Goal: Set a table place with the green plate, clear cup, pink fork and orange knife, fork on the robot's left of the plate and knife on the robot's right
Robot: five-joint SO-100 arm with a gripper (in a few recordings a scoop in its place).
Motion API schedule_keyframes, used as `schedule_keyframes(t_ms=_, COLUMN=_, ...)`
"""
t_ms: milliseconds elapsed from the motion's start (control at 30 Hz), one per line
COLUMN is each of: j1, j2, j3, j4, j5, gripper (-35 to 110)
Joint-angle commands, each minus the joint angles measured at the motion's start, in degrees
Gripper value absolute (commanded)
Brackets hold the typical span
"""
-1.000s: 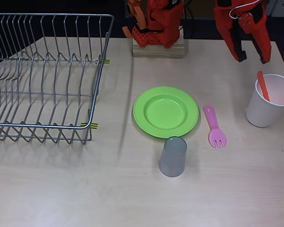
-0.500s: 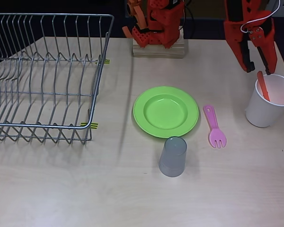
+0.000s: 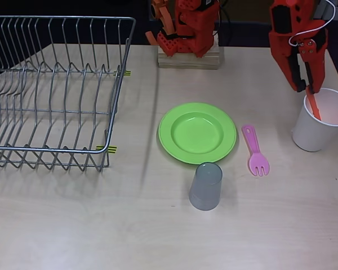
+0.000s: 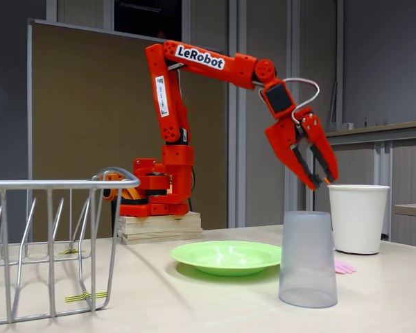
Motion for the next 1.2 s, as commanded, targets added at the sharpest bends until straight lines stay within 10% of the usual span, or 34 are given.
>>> schedule_keyframes(t_ms=0, j1=-1.1, j2=0.9, j3=-1.2, j4=-1.1, j5=-0.9, gripper=0)
schedule_keyframes(t_ms=733, j1=-0.4, j2=10.4, j3=-32.4, j4=31.1, j5=5.2, gripper=0)
schedule_keyframes(t_ms=1167, j1=30.9, j2=34.3, j3=-15.4, j4=41.8, j5=-7.5, gripper=0)
